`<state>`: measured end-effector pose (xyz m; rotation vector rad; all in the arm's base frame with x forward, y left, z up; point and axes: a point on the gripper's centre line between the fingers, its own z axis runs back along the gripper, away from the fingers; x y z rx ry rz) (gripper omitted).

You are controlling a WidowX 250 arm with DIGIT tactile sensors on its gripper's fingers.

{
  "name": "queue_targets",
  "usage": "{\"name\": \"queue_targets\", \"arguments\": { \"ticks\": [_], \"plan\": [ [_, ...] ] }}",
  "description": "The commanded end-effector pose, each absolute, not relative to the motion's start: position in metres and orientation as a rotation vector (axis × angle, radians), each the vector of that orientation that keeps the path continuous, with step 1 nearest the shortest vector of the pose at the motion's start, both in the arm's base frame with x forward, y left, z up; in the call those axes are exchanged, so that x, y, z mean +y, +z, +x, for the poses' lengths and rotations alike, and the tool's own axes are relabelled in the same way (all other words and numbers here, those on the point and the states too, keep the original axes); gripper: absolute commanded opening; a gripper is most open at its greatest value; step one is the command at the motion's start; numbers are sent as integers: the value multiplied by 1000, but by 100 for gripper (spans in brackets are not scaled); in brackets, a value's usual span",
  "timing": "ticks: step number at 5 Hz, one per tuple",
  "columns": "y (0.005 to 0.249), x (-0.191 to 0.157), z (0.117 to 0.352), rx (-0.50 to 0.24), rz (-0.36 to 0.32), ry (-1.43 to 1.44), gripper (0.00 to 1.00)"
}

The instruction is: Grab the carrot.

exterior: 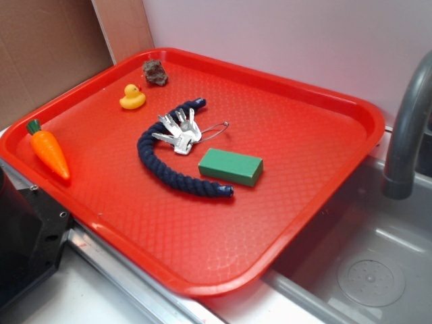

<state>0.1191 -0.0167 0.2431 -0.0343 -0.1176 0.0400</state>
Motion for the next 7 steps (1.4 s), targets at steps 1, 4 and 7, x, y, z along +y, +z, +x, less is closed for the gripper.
{"name": "queue_targets", "arguments": {
  "ticks": [1,4,7],
  "plan": [
    [243,-17,119,-118,-34,40,100],
    [136,73,124,-137,66,609,100],
    [54,111,94,-52,2,740,100]
  ]
}}
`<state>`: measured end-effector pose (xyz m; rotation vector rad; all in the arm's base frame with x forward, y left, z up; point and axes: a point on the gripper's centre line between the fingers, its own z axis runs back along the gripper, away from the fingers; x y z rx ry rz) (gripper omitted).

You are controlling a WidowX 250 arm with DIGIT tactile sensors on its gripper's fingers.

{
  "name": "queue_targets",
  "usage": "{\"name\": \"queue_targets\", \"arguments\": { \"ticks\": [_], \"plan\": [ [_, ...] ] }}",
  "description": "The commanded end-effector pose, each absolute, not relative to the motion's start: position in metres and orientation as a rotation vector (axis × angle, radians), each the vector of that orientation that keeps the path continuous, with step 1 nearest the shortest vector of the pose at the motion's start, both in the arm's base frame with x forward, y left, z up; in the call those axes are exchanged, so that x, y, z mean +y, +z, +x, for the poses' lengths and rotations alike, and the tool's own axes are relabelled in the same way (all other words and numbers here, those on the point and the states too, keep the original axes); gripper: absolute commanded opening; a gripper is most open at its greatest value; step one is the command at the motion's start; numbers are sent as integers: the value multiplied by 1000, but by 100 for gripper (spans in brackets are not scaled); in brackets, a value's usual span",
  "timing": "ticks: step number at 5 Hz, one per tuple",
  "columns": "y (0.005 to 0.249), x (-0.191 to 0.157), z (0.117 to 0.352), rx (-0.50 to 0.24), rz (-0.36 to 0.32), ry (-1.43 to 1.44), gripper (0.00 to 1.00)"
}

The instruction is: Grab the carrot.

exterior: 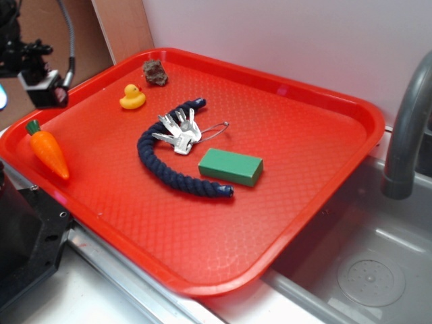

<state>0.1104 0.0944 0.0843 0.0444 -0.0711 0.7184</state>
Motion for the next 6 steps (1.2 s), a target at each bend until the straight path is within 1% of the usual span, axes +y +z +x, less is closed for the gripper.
{"name": "queue_targets", "arguments": {
  "ticks": [1,4,5,6],
  "plan": [
    [40,114,100,-41,-14,721,100],
    [40,114,100,-41,-14,721,100],
    [27,111,111,-55,-31,712,100],
    [6,104,128,-1,-34,633,100]
  ]
}}
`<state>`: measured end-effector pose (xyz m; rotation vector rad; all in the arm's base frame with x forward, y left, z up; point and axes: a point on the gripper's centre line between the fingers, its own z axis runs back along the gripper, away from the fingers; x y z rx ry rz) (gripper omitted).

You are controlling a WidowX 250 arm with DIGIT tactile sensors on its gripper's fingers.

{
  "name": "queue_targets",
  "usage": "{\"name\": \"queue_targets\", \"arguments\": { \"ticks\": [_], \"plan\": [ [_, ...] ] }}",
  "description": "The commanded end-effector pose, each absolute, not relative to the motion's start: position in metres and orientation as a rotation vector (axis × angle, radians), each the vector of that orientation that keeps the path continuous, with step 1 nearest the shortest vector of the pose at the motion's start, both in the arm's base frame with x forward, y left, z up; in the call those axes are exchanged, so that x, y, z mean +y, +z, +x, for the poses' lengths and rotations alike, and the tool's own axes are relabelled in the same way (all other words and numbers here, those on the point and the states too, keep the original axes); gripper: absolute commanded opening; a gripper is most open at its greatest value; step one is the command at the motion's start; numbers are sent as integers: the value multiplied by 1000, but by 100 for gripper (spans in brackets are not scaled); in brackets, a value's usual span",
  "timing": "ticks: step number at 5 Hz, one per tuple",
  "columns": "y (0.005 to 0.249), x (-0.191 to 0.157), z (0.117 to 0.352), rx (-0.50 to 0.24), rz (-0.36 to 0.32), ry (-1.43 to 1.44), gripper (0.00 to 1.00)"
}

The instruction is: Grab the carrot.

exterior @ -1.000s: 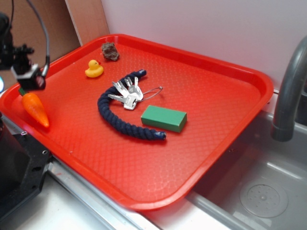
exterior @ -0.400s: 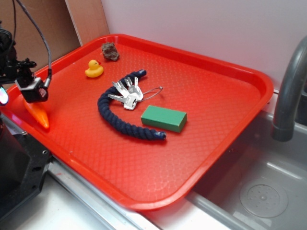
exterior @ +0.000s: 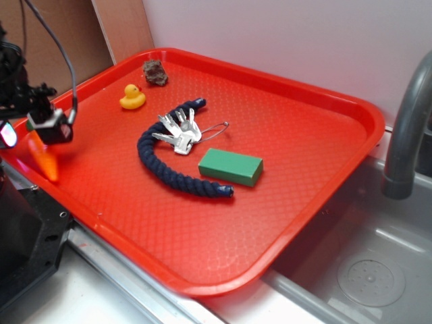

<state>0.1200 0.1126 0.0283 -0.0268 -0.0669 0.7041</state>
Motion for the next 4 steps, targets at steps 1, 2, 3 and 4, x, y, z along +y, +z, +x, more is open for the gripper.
{"name": "queue_targets", "arguments": {
  "ticks": [1,2,3,4],
  "plan": [
    [-3,98,130,38,0,609,100],
    [7,96,132,16,2,576,0],
    [41,81,133,6,-47,385,0],
    [90,57,140,-84,-29,140,0]
  ]
}}
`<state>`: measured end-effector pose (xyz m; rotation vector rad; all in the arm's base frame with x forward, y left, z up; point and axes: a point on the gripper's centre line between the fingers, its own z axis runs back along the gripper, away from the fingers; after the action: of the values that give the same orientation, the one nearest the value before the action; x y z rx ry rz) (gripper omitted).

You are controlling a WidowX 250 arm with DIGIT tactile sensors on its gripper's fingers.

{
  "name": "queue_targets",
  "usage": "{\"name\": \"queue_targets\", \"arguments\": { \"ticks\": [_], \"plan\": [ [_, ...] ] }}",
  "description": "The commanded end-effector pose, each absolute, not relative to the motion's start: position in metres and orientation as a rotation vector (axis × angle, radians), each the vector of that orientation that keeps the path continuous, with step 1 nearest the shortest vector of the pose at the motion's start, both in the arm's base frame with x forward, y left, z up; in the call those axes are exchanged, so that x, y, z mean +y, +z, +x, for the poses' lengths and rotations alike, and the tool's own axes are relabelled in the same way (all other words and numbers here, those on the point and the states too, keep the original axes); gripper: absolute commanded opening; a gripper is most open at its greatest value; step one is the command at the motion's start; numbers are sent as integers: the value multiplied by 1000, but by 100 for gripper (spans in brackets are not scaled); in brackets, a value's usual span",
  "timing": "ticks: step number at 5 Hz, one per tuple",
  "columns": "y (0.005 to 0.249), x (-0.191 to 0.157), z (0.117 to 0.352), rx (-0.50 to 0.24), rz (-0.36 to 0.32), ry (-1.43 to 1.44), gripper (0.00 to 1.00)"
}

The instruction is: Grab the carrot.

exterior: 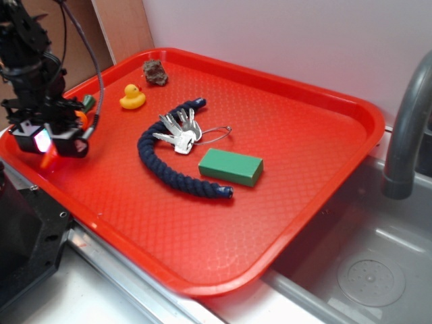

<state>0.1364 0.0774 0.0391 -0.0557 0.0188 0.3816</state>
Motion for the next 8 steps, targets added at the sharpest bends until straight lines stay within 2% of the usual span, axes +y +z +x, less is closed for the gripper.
{"name": "queue_targets", "arguments": {
  "ticks": [1,2,3,4,5,7,8],
  "plan": [
    [140,42,149,-143,-43,35,0],
    [190,31,158,-140,-59,5,0],
    [191,40,153,-132,-103,55,100],
    [156,65,141,-106,-134,130,100],
    [127,80,131,-51,-126,138,100],
    [86,94,128,-12,-99,37,100],
    [73,107,128,-10,-84,-44,100]
  ]
}}
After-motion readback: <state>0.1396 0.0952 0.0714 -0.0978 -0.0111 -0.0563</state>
